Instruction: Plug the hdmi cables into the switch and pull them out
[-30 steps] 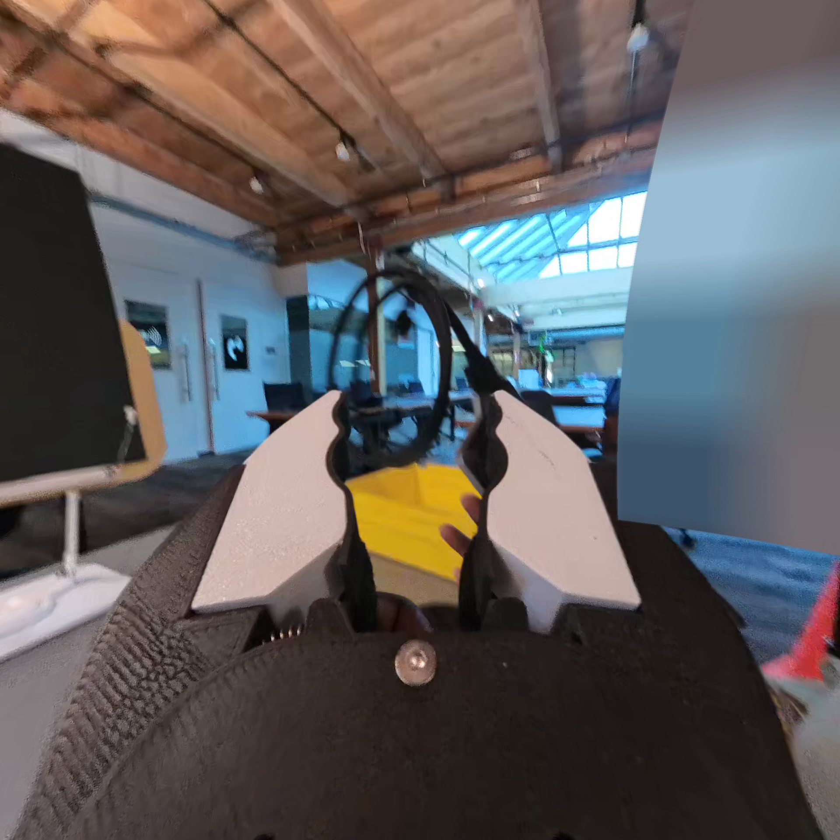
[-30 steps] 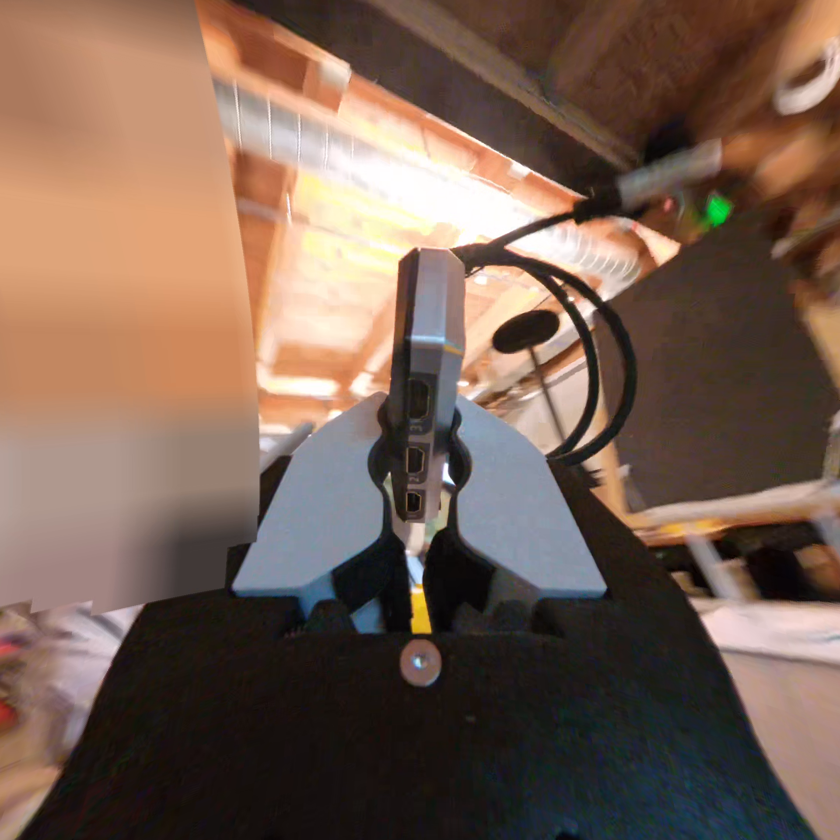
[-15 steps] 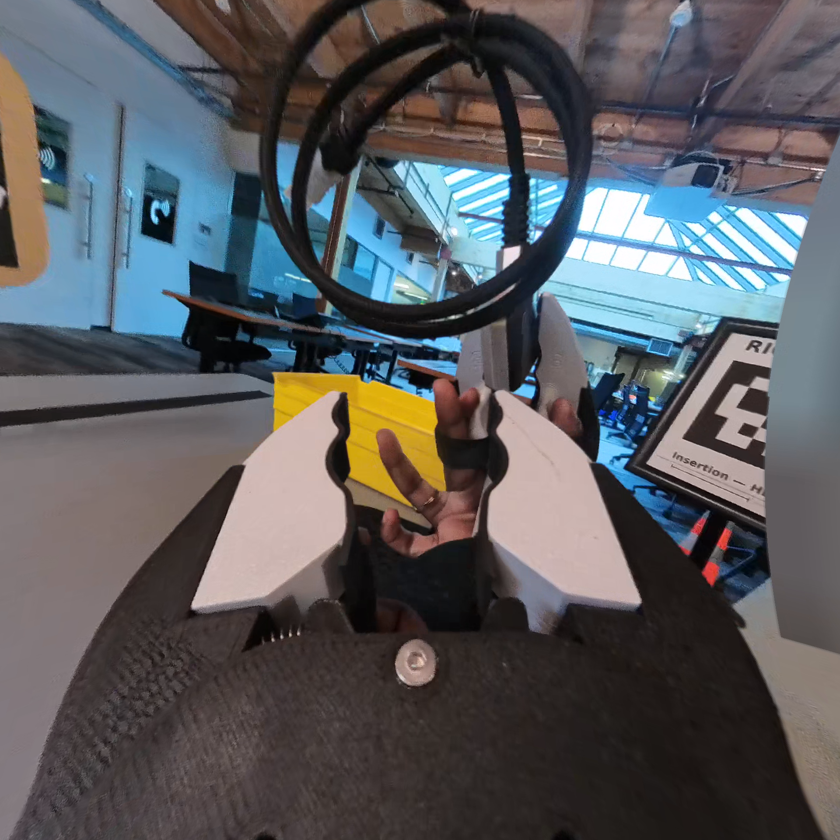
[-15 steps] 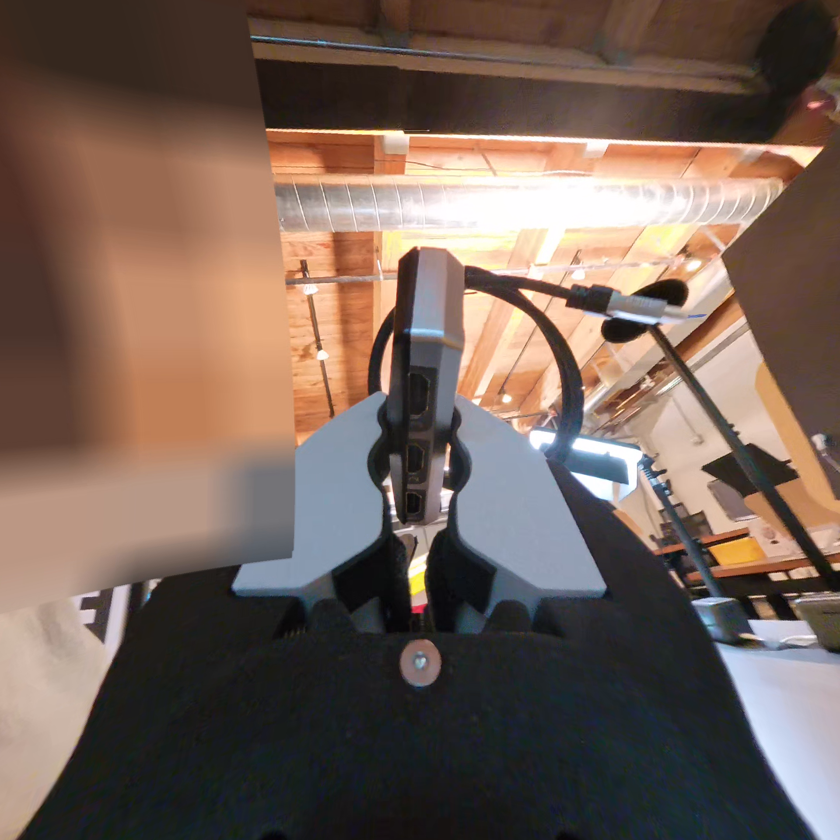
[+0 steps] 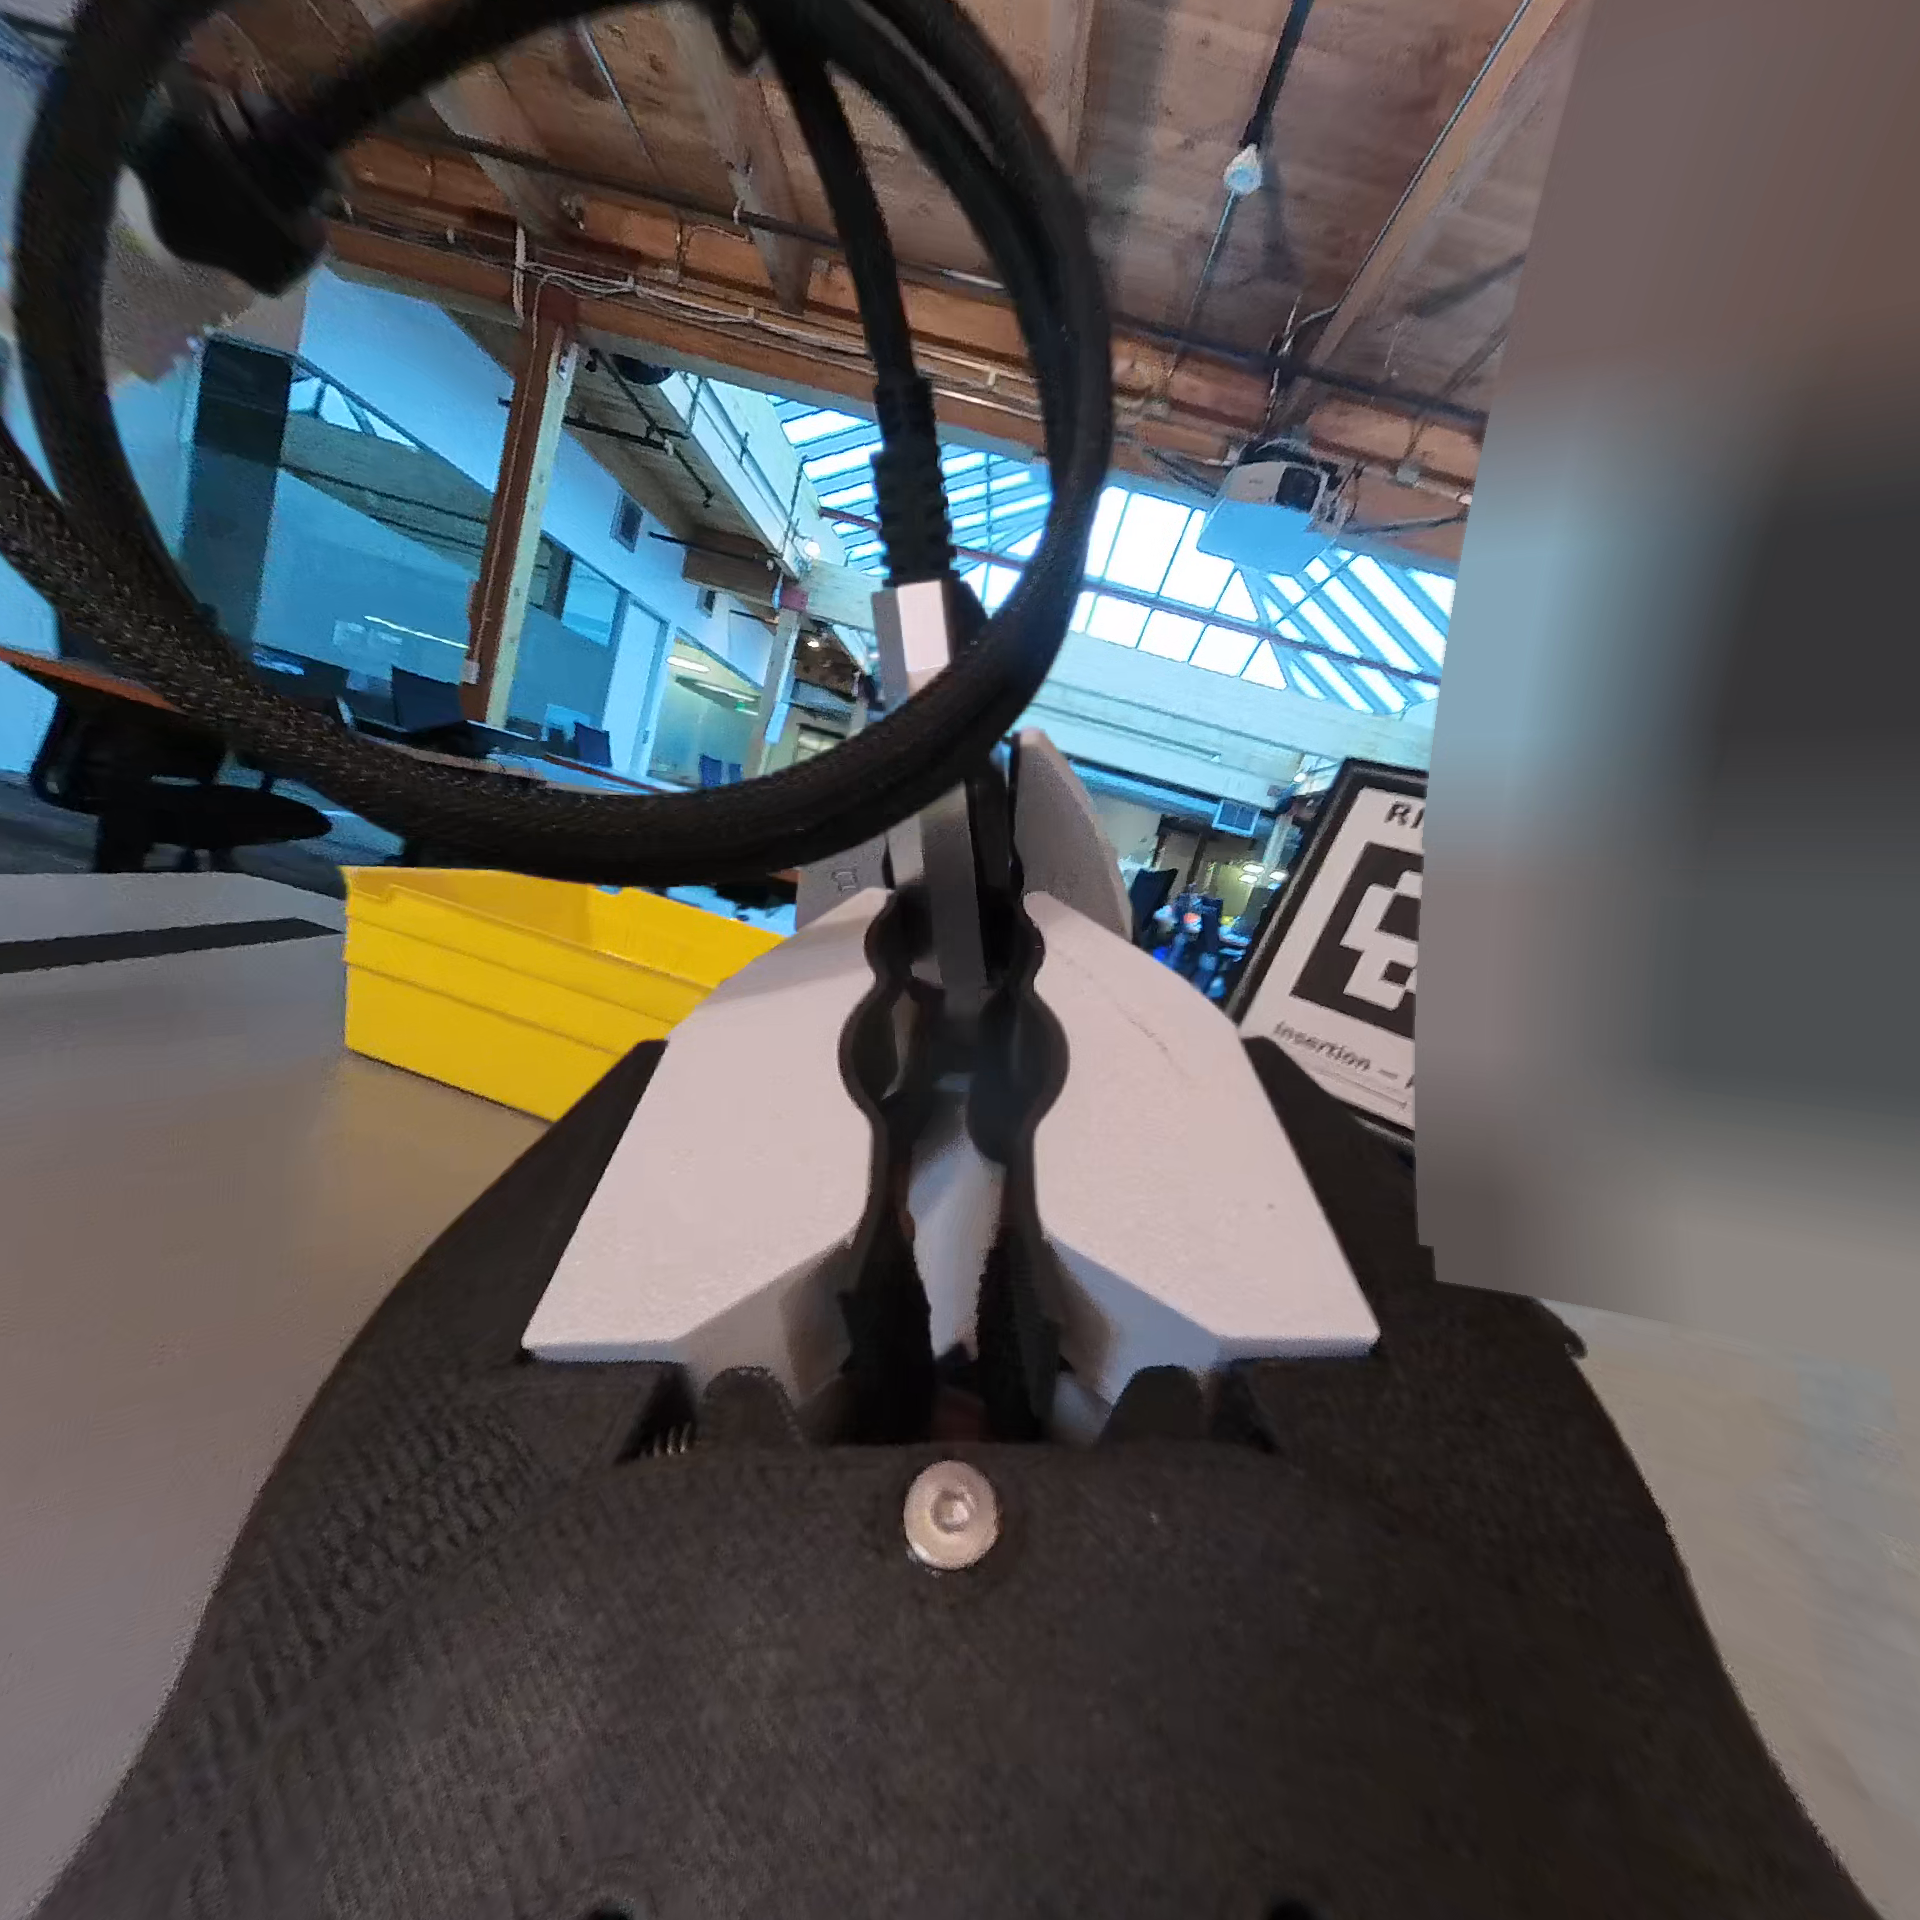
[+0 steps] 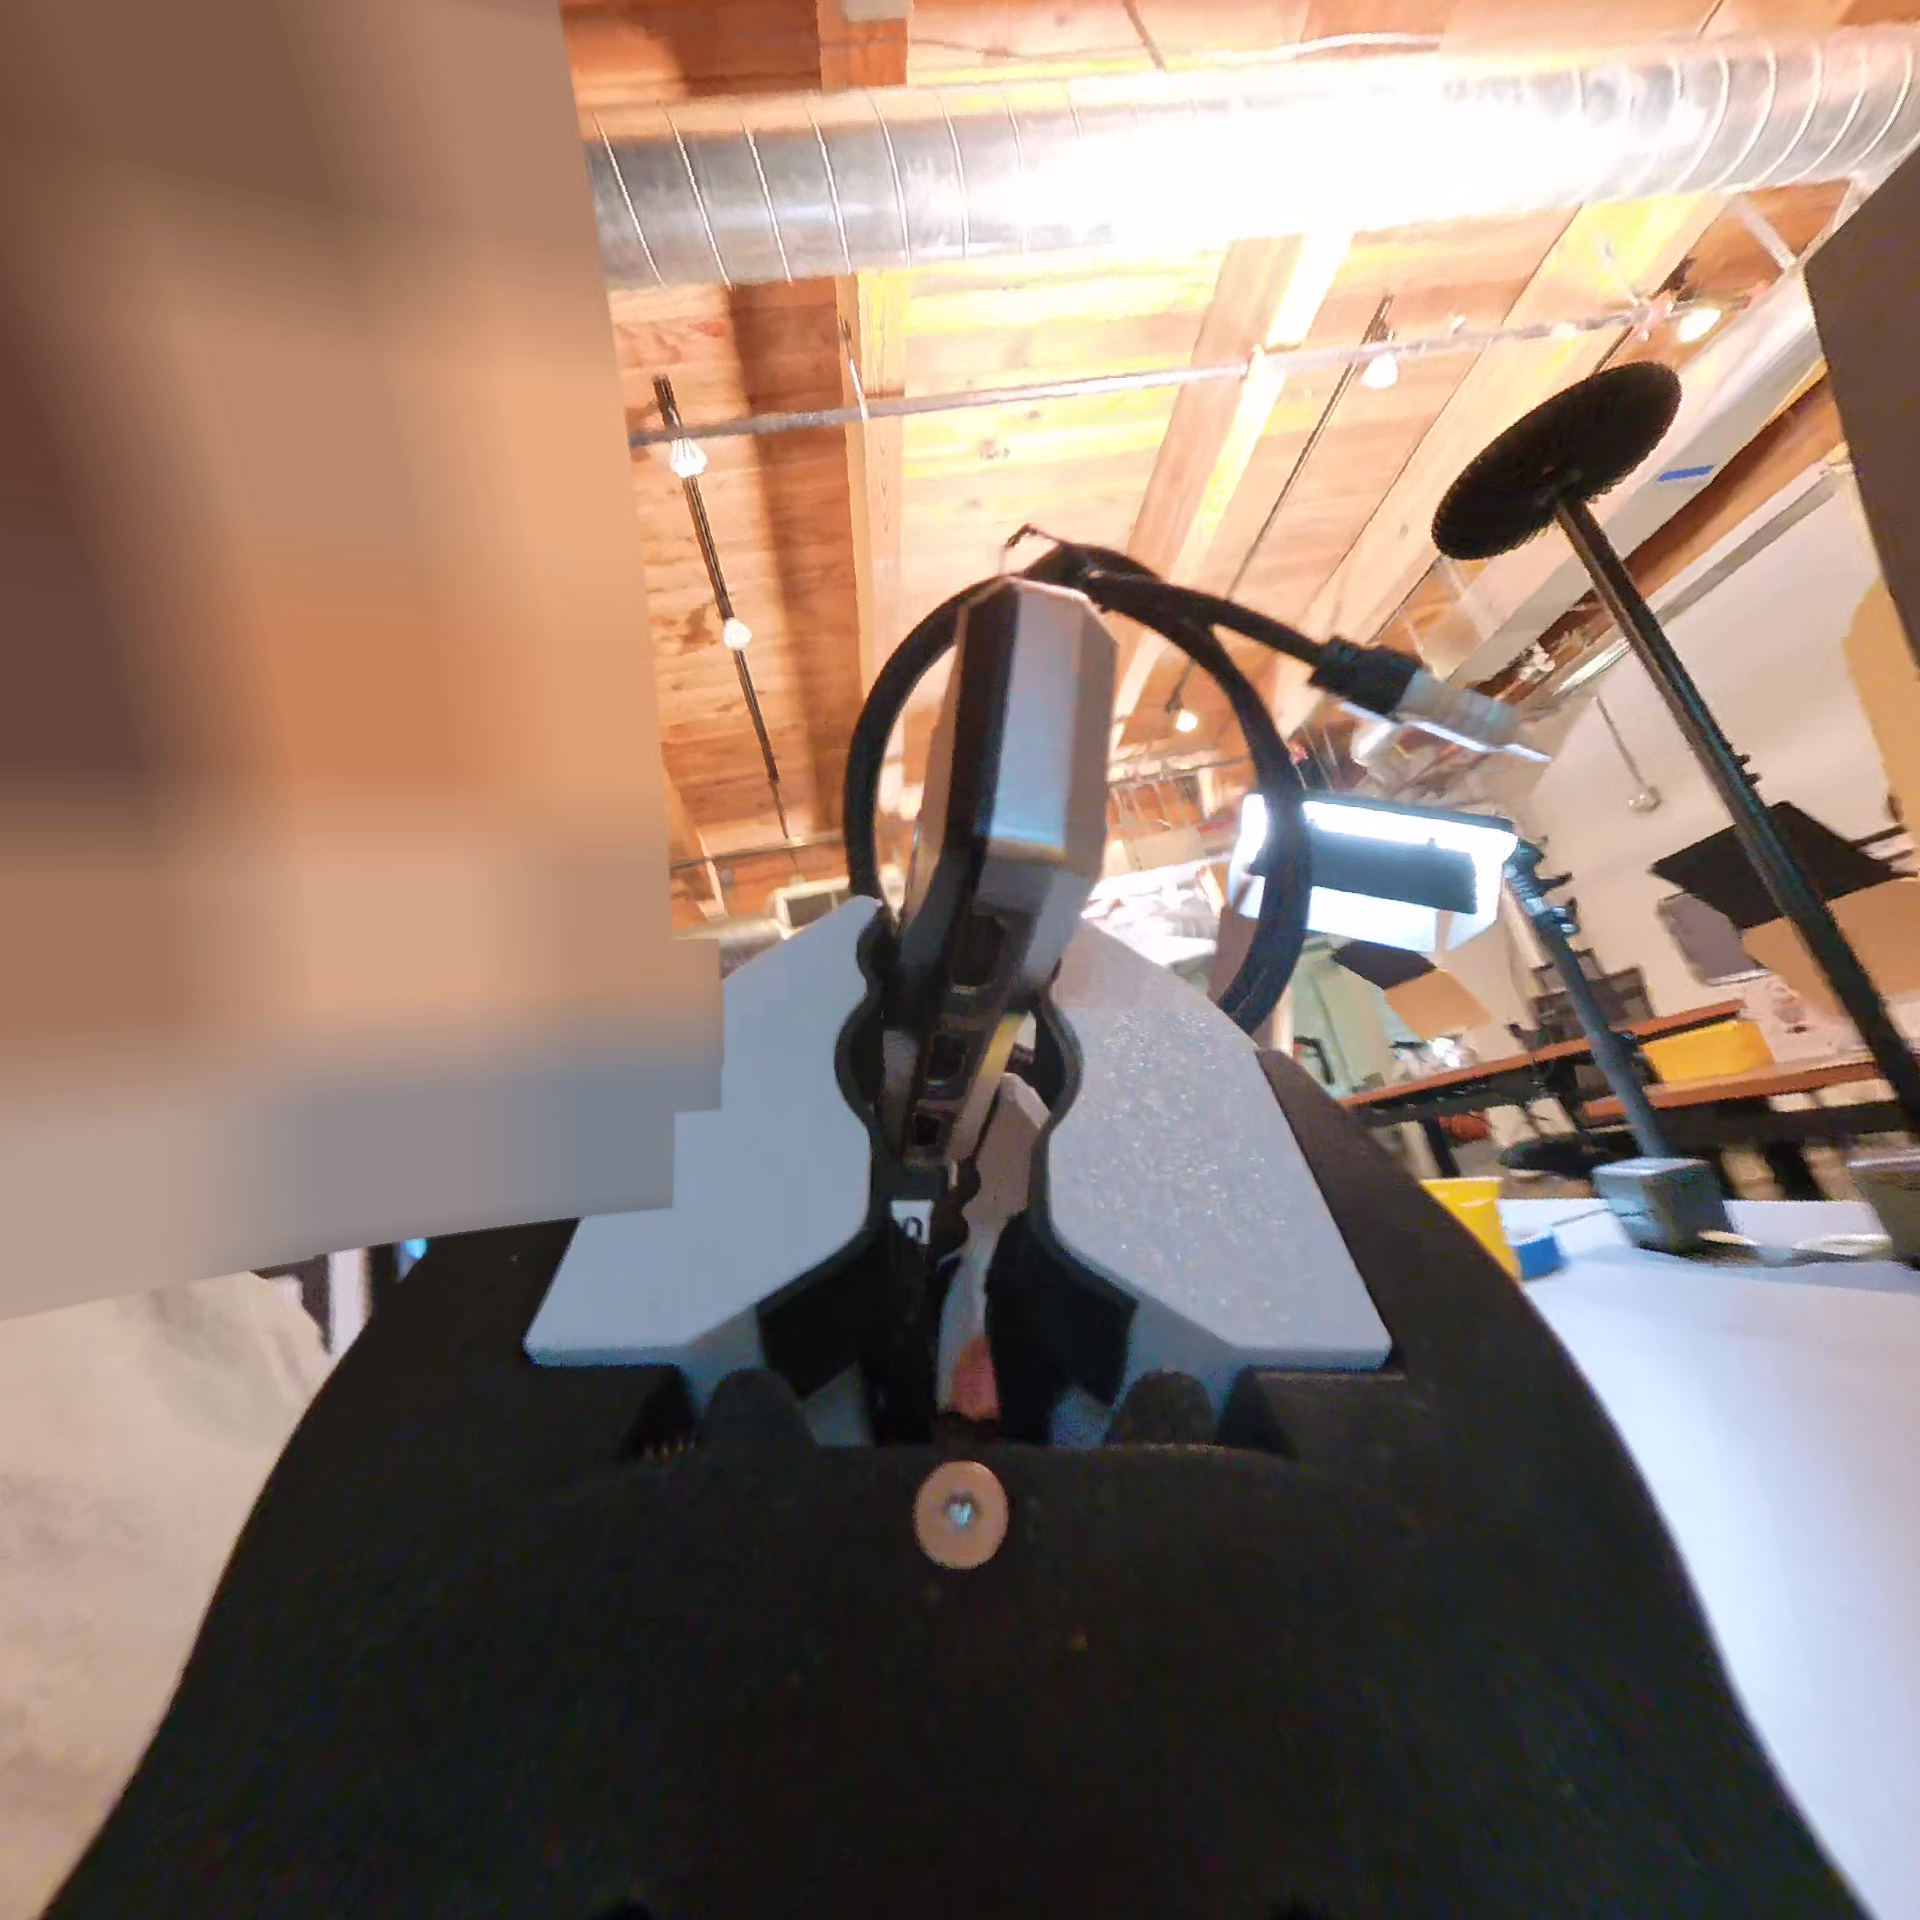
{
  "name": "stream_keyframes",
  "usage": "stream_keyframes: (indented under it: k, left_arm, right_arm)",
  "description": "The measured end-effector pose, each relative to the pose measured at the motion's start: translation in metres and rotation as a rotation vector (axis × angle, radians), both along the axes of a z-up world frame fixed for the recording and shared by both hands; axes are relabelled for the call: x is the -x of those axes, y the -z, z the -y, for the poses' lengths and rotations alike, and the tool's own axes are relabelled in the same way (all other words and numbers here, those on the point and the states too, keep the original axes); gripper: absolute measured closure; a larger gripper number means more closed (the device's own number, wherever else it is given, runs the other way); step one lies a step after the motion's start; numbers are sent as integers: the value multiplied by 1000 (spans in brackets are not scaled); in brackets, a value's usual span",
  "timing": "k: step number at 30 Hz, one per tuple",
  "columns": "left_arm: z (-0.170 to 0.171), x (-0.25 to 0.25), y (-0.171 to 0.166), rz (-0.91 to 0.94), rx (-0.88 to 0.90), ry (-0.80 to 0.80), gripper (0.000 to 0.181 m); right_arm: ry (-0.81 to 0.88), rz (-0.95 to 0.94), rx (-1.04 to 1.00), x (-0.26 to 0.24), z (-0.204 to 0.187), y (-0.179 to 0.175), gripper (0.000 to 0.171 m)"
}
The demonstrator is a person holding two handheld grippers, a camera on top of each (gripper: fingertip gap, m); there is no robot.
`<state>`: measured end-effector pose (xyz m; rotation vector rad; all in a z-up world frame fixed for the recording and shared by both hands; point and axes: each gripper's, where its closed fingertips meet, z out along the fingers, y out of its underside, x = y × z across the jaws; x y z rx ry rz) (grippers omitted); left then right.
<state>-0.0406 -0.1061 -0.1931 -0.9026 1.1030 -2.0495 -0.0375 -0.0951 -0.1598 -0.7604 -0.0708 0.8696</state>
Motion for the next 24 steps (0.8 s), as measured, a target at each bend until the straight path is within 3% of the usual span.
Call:
stream_keyframes:
  k: [1,3,6,10,13,18,20,24]
  left_arm:
    - [-3,2,-2,-2,24,19,164]
    - [-9,7,-4,-5,55,41,163]
    - [-19,14,-2,-40,60,69,163]
    - [-29,18,11,-141,-17,56,163]
    - [-35,16,20,-212,-36,30,163]
    - [-27,14,34,-300,-85,75,163]
    - [-23,12,36,-311,-97,79,162]
    - [-31,9,25,-239,-49,27,161]
  right_arm:
    - [38,44,7,0,-1,1,145]
    - [142,144,2,-4,0,3,140]
    - [336,362,-49,-19,10,1,113]
    - [548,866,30,-30,10,23,87]
    - [637,1236,168,-35,4,54,80]
    - [772,1470,260,-34,-7,69,96]
    - [780,1523,290,-31,-9,76,119]
    - [811,1452,353,-33,-11,73,120]
